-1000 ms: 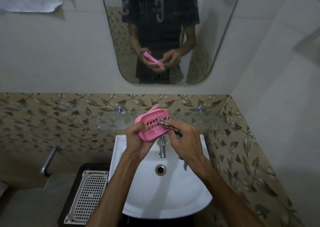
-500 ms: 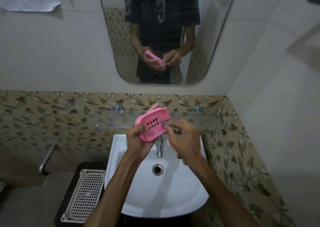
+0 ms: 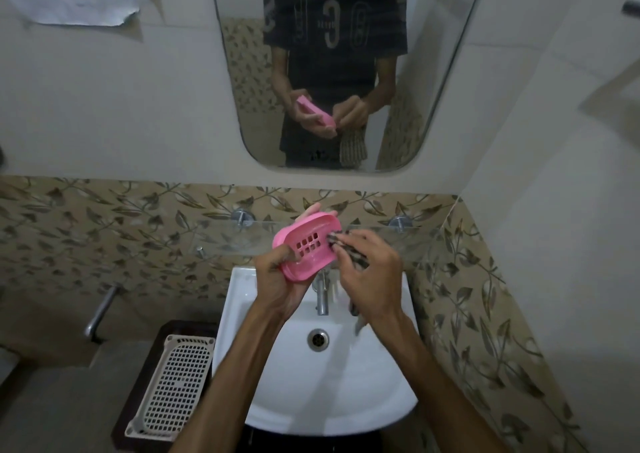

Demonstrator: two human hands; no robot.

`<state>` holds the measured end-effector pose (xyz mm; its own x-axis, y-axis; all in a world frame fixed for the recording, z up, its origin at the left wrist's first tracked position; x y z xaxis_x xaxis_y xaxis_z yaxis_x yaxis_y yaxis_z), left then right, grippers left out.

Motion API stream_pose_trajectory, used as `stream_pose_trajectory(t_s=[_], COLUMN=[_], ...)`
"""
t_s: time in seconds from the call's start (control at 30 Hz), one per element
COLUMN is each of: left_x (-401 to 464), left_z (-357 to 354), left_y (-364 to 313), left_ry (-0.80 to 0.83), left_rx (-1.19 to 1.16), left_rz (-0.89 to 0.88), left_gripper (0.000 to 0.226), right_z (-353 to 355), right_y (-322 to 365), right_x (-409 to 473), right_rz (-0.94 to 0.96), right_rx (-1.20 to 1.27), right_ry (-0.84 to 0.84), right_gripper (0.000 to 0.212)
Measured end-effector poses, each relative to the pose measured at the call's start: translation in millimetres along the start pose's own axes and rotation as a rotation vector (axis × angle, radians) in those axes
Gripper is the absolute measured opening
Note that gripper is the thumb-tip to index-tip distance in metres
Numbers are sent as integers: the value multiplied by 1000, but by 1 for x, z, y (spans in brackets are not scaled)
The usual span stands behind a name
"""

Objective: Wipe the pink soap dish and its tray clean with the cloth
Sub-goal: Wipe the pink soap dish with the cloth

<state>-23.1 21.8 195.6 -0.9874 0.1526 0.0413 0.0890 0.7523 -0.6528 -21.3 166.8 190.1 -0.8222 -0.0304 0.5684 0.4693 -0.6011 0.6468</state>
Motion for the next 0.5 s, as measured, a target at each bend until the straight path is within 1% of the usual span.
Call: stream_pose_trajectory(t_s=[0.03,0.1,0.23,0.33,0.43,0.5], left_x=[-1,-3,-3,-5,-4,-2], left_z=[0,1,2,7,7,7], left_y=[0,-2,-1,1,0,-3], left_ry=[14,18,42,42,58,45], left_rx=[2,4,18,-8,-3,3], left_rz=[-3,1,20,36,45,40], left_gripper=[93,93,97,95,99,101], right_z=[2,1,-2,-5,-4,-4], right_y=[0,4,7,11,9,9], right_x=[2,1,0,-5,-3,-1], right_rz=[14,73,-27,62,-7,52], right_rx=[-14,-33,-71,-96,-93,-87], right_ry=[0,66,51,150,83,108], right_gripper=[26,26,19,18,20,21])
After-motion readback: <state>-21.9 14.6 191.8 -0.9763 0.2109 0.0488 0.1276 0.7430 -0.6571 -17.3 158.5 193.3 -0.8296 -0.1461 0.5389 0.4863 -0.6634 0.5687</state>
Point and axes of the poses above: each hand's wrist, its own x-axis towards the middle knuckle, its own z-axis out of the back of the hand, y = z × x, the point moved 1 cm from there along x, towards the middle knuckle
